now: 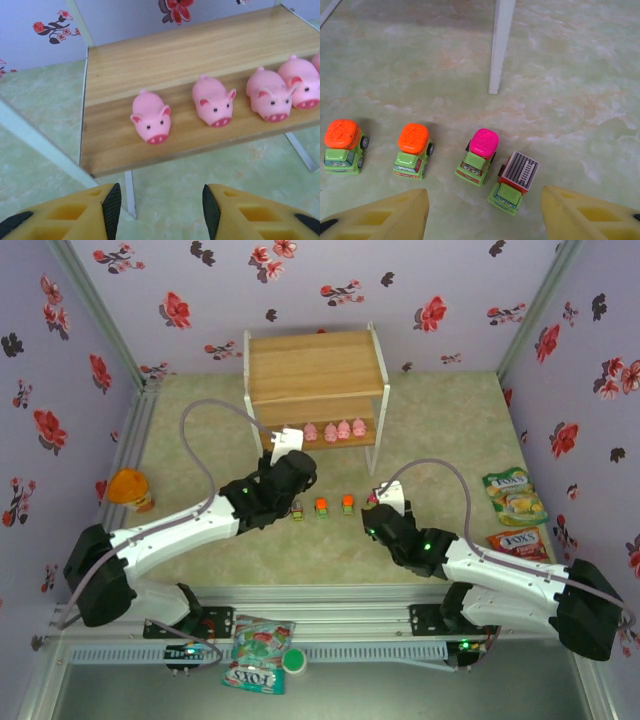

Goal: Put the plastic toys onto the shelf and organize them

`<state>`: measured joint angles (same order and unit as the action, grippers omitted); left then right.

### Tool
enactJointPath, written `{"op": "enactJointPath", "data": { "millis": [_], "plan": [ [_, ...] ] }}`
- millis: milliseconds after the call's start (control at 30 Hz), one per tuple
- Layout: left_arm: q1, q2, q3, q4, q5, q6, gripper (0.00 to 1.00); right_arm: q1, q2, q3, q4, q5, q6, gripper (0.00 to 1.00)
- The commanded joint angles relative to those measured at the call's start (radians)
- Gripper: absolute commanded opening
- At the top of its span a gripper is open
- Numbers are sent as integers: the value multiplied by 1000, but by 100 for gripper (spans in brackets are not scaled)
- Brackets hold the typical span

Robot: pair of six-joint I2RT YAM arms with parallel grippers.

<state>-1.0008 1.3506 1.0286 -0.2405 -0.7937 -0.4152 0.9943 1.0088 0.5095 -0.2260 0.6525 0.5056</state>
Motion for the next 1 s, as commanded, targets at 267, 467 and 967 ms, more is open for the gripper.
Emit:
{"op": "enactJointPath", "data": {
  "millis": [267,467,967],
  "plan": [
    [-27,-56,-156,2,7,-89,55,-5,32,68,-239,101,289,63],
    [-30,-65,-194,38,23,-95,55,-12,55,96,-305,105,360,64],
    [-29,-13,-248,115,112,-123,56,-118,181,118,-235,-34,402,67]
  ]
}}
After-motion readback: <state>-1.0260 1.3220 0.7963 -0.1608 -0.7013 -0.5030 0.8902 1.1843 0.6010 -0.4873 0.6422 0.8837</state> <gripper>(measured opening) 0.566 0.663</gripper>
